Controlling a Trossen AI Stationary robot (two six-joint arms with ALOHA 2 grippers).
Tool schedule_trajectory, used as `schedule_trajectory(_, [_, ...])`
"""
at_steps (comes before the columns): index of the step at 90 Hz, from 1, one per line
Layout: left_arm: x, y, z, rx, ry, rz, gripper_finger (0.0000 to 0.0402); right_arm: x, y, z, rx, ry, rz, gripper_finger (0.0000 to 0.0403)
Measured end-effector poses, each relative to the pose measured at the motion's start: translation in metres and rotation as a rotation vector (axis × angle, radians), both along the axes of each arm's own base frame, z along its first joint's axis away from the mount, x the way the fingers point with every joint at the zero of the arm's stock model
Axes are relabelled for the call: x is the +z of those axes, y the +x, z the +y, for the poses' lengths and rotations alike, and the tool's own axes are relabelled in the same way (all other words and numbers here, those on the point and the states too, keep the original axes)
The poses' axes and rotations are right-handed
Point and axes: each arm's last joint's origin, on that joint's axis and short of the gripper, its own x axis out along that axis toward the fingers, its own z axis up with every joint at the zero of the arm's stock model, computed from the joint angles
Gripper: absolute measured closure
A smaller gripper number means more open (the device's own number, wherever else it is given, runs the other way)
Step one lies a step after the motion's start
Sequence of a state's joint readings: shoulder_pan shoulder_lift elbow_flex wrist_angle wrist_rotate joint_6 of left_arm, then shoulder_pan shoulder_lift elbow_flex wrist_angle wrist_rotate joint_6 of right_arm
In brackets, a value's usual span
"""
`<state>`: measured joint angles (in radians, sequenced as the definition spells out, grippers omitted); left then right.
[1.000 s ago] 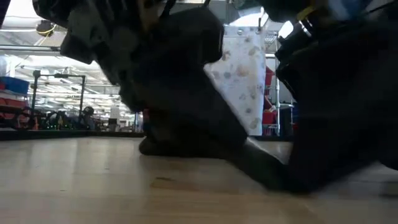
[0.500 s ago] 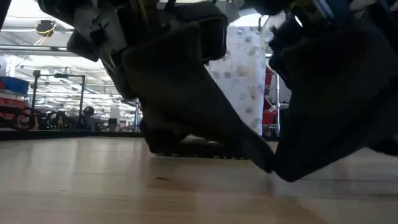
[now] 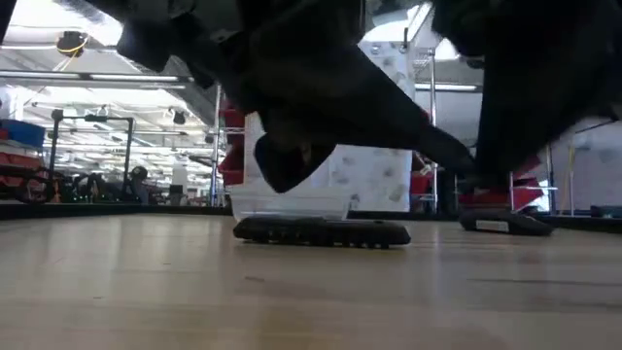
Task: Insert battery
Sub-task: Close the remote lid on the remote
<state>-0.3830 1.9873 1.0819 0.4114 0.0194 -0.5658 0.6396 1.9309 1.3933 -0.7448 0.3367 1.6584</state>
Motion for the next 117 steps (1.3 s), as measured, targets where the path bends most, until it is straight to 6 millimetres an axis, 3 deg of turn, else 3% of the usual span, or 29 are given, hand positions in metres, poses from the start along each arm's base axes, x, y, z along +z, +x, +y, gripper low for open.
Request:
schedule_trajectory(17, [0.001,0.012,0.030,0.101,0.039,-0.016,0.0401,0.019,-0.015,-0.029,0.078,-0.195,0.138,0.0403])
schedule_trajectory(33, [0.001,0.021,0.064,0.230,0.035,-0.014,0.0401,0.020,-0.008,-0.052,0.303,-0.291,0.260,0.0403])
schedule_trajectory(44, [-0.002,0.023,0.077,0.285,0.002,0.009,0.0401,0.020,-0.002,-0.068,0.474,-0.351,0.332,0.0403])
schedule_trajectory(64, [-0.005,0.018,0.059,0.262,-0.049,0.065,0.0401,0.028,-0.006,-0.096,0.629,-0.489,0.474,0.0403])
schedule_trajectory(92, [-0.015,0.005,0.038,0.302,0.037,0.158,0.0401,0.064,-0.026,-0.126,0.565,-0.591,0.362,0.0403])
schedule_trajectory(117, [-0.014,0.005,0.040,0.410,0.031,0.142,0.0401,0.072,-0.037,-0.133,0.537,-0.594,0.305,0.0403])
